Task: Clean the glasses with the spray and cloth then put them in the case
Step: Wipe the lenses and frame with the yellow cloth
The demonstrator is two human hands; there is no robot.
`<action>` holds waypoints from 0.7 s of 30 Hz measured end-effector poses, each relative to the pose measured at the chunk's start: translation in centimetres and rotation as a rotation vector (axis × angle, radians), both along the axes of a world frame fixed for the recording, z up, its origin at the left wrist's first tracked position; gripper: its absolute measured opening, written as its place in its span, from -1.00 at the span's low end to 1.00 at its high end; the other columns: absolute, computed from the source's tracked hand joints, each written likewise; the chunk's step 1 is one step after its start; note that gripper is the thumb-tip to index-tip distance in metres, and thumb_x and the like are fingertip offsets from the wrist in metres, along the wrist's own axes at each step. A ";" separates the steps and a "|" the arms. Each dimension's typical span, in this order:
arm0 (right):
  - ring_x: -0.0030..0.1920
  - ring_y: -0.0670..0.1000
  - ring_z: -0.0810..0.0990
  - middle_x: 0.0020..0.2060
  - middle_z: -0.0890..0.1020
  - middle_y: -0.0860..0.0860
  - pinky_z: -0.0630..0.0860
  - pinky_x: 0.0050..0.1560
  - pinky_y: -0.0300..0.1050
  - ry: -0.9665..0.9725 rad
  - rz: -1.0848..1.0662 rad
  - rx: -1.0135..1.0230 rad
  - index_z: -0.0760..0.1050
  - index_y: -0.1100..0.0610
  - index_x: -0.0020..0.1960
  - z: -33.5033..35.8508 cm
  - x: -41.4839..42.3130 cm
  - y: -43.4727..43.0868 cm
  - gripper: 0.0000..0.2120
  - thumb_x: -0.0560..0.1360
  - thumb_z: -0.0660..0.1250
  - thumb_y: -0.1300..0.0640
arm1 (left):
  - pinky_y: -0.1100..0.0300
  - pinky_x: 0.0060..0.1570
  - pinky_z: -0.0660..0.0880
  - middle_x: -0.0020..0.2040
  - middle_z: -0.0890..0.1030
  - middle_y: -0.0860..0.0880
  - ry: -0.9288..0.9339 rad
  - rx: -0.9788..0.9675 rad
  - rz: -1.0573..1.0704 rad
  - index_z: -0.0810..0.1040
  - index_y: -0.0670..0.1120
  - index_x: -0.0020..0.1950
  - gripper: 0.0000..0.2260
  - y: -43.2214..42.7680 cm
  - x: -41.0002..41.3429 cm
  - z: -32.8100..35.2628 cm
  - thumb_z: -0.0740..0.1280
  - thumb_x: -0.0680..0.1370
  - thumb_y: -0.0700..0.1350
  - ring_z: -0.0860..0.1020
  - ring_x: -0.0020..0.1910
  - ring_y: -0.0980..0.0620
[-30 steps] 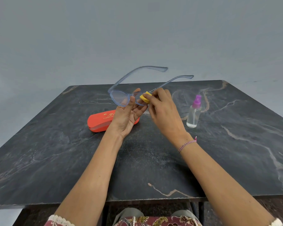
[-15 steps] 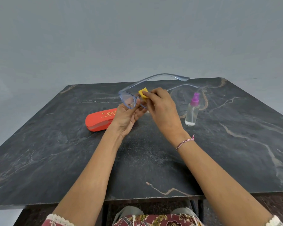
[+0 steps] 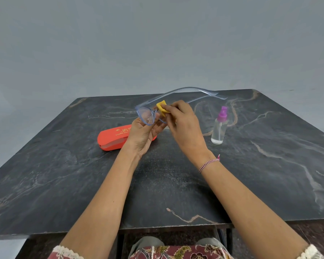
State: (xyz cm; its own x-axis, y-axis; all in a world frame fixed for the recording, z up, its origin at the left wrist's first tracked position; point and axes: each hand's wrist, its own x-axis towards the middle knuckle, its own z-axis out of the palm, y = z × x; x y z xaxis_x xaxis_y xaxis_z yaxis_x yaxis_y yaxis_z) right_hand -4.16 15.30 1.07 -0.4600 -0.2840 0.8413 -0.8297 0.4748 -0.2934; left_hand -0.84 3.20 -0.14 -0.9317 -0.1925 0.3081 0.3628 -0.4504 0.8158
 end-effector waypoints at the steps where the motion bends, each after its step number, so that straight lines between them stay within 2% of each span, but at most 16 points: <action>1: -0.16 0.09 0.52 -0.17 0.55 0.13 0.38 -0.16 -0.29 -0.004 -0.009 0.005 0.58 0.27 0.07 -0.1 0.0 0.0 -0.80 0.45 0.33 0.34 | 0.23 -0.17 0.60 -0.15 0.69 -0.04 0.004 0.002 0.000 0.67 -0.09 -0.11 -0.69 -0.1 -0.1 0.0 0.54 0.20 -0.04 0.66 -0.14 0.06; 3: -0.18 0.08 0.53 -0.21 0.55 0.11 0.36 -0.16 -0.30 -0.021 -0.012 0.021 0.59 0.27 0.00 -0.2 0.0 -0.1 -0.83 0.41 0.36 0.34 | 0.25 -0.17 0.59 -0.13 0.69 -0.04 0.005 0.015 -0.003 0.69 -0.06 -0.07 -0.62 -0.4 -0.1 0.0 0.59 0.17 -0.01 0.66 -0.15 0.07; 6: -0.19 0.07 0.53 -0.23 0.54 0.11 0.34 -0.13 -0.35 -0.045 0.050 0.029 0.59 0.27 -0.02 0.0 0.4 0.1 -0.84 0.41 0.35 0.34 | 0.28 -0.21 0.58 -0.17 0.69 -0.03 -0.009 0.027 0.014 0.71 -0.03 -0.12 -0.56 -0.7 -0.2 0.0 0.64 0.06 0.05 0.66 -0.19 0.10; 10: -0.15 0.05 0.53 -0.17 0.56 0.12 0.40 -0.09 -0.33 -0.029 0.156 -0.024 0.60 0.27 0.06 0.3 0.8 0.0 -0.80 0.45 0.31 0.34 | 0.27 -0.17 0.58 -0.14 0.69 -0.01 0.002 0.035 -0.013 0.69 -0.02 -0.05 -0.58 -0.7 -0.1 -0.1 0.60 0.13 0.03 0.65 -0.15 0.10; 13: -0.11 0.07 0.53 -0.12 0.56 0.14 0.45 -0.09 -0.25 -0.014 0.110 -0.027 0.58 0.27 0.11 0.1 0.3 0.0 -0.76 0.47 0.30 0.36 | 0.22 -0.13 0.59 -0.14 0.69 -0.02 -0.007 0.002 -0.037 0.68 -0.06 -0.08 -0.62 -0.4 0.0 0.0 0.60 0.15 0.01 0.65 -0.11 0.07; 16: -0.11 0.09 0.52 -0.11 0.55 0.15 0.40 -0.08 -0.29 0.009 0.034 -0.011 0.57 0.28 0.12 -0.1 -0.1 0.0 -0.76 0.46 0.31 0.38 | 0.19 -0.14 0.60 -0.16 0.69 -0.04 -0.002 -0.018 -0.027 0.66 -0.11 -0.12 -0.68 -0.1 0.1 0.1 0.55 0.19 -0.03 0.66 -0.12 0.04; 21: -0.15 0.13 0.51 -0.16 0.54 0.17 0.36 -0.08 -0.23 0.032 -0.013 0.026 0.56 0.31 0.07 -0.3 0.1 -0.3 -0.79 0.44 0.32 0.39 | 0.22 -0.13 0.59 -0.10 0.70 -0.05 0.008 -0.016 0.023 0.69 -0.06 -0.08 -0.58 -0.5 0.0 0.1 0.62 0.13 0.04 0.66 -0.10 0.05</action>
